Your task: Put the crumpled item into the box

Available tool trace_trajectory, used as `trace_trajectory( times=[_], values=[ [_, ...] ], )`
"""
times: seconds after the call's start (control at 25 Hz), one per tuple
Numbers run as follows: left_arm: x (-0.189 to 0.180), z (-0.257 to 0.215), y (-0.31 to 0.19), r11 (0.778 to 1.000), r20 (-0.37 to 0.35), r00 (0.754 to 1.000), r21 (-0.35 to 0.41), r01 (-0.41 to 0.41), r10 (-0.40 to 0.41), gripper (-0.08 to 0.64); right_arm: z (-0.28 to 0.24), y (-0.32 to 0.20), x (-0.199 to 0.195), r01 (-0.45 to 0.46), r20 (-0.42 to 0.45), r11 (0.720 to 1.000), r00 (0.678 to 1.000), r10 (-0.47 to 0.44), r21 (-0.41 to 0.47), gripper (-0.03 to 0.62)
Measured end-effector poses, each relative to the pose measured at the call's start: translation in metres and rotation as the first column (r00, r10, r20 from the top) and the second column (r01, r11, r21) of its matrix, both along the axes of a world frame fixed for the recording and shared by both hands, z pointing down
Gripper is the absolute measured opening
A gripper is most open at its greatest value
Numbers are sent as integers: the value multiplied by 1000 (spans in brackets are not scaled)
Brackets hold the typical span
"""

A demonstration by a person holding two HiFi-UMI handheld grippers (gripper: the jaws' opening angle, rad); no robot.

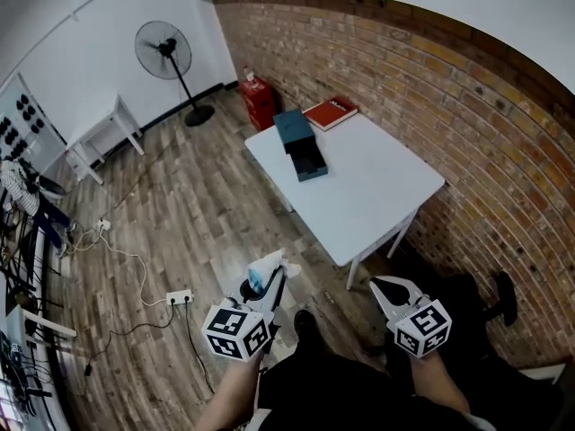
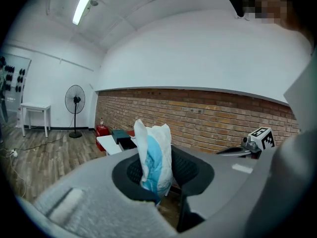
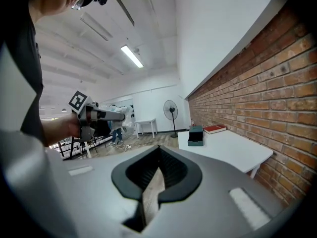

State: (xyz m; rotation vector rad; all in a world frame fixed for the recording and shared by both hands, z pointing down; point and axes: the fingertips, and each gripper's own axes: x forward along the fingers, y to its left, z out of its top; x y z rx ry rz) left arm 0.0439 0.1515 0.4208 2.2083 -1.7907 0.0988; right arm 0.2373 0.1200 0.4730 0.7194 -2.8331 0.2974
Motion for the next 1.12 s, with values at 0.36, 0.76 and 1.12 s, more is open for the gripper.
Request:
trace_trajectory(
  times=[0.36,0.76,1.12],
  values=[
    [-78,6,-113,998,6,999,-43,-42,43,81,-2,-100,-99,30,0,999,1000,-30,-26,2],
    [-165,6,-199,999,-5,999,-13,-49,49,82,-18,-184,-208,83,-12,997,996,-83,5,2],
    [-190,24,-237,999,-57,998,-36,-27,25,82,-14,-225,-229,94,-38,995,995,-95,-29,2]
  ],
)
